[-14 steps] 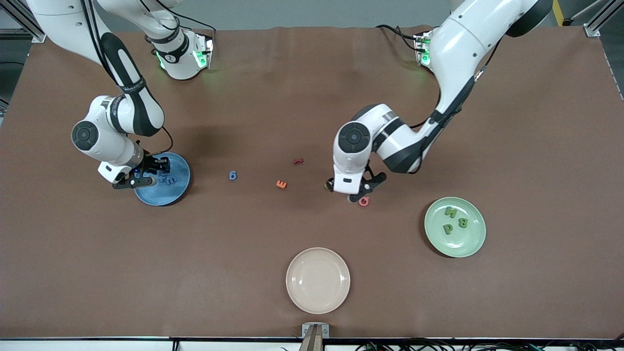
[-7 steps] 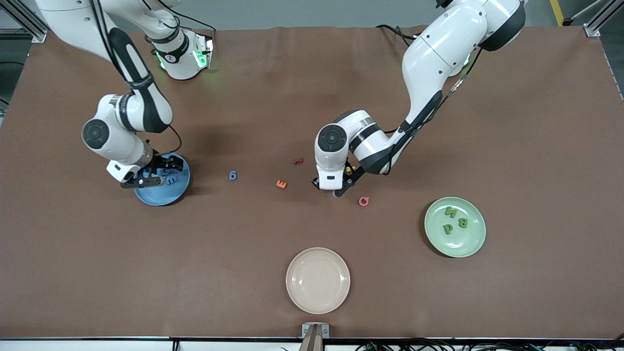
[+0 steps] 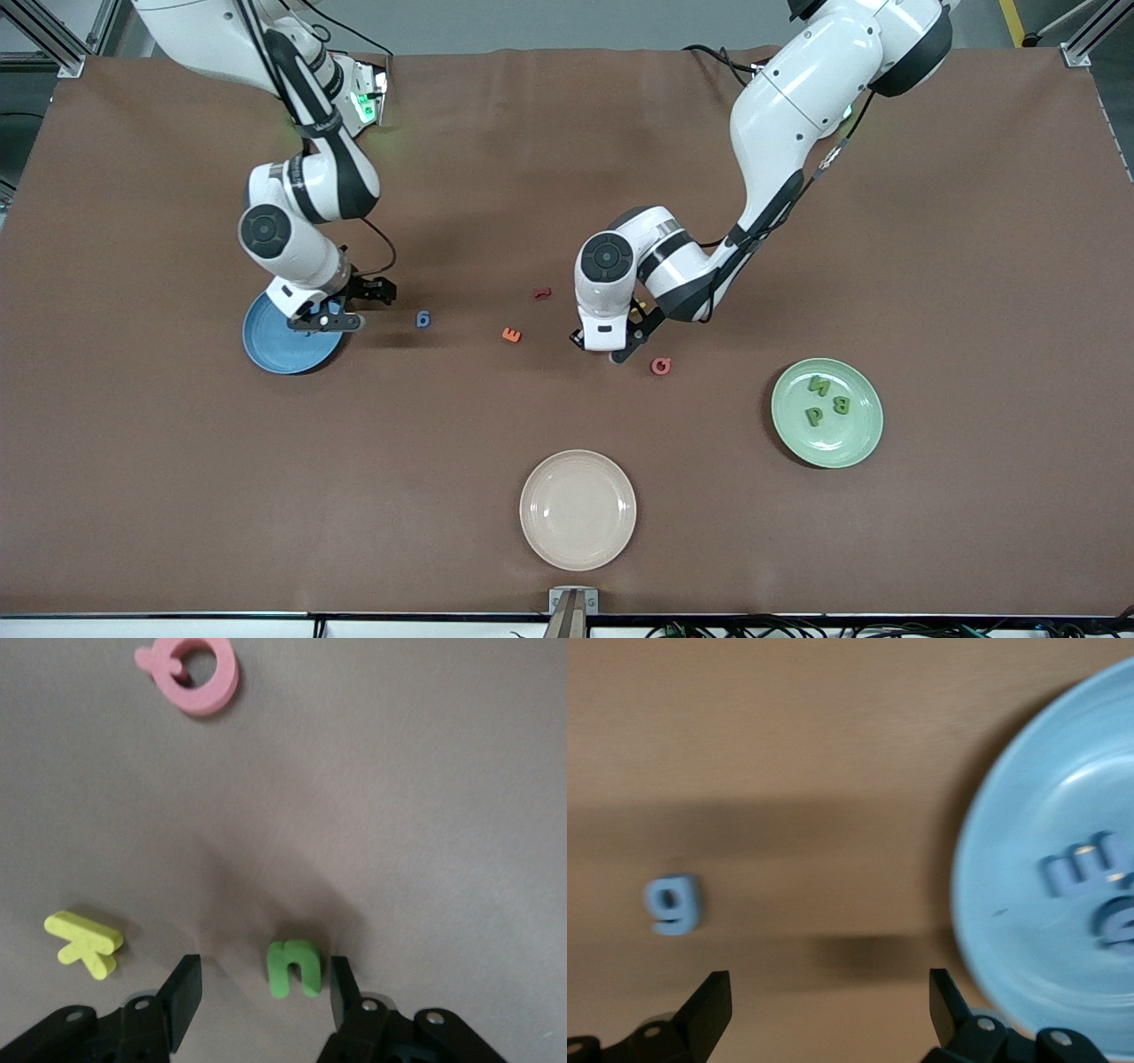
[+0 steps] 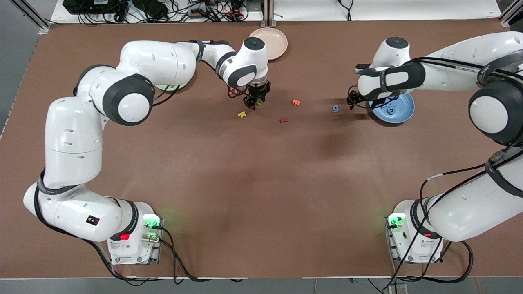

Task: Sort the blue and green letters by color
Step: 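Grasp the blue g with the right gripper while the left gripper grasps green, then place the blue g on the blue plate while the left gripper places green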

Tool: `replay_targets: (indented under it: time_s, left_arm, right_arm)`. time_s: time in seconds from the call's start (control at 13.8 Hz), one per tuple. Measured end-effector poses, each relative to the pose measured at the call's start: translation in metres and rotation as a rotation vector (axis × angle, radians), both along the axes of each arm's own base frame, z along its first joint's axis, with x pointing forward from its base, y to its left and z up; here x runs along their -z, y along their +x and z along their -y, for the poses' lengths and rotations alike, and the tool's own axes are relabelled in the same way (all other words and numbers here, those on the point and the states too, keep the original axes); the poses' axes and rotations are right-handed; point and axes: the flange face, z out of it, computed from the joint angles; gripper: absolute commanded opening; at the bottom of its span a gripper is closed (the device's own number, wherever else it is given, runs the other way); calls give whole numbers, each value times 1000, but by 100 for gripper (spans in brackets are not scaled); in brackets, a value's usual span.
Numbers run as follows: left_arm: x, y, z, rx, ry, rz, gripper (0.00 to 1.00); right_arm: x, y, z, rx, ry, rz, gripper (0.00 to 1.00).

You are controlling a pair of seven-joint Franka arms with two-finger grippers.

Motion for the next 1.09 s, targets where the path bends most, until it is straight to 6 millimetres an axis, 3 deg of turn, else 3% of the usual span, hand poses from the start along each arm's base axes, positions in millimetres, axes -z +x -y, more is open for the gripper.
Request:
replay_targets:
  time_s: [0.15,0.29,0.44,0.58,0.73,0.95,1.09]
  left_arm:
    - [1,1,-1,-2,0,0,53]
    - [5,1,0,-2,-4,-1,28]
    - [2,4,2,-4,-15,8,24]
    - [2,4,3,-4,-18,10,20]
    - [2,4,3,-4,-18,10,0]
    - [-4,11,3,-13,-40,33,0]
    - [-26,30,-4,-38,-51,65,0]
  right_arm:
    - [0,-4,-26,0,-3,10,98]
    - [3,0,-45,-18,-1,32,98]
    - [10,10,-55,-27,-1,53,97]
    - [18,21,-61,-31,-5,59,88]
    - [26,26,-65,-35,-10,60,76]
    - [34,26,-69,-42,-13,62,59]
    - [36,25,-70,-45,-14,60,49]
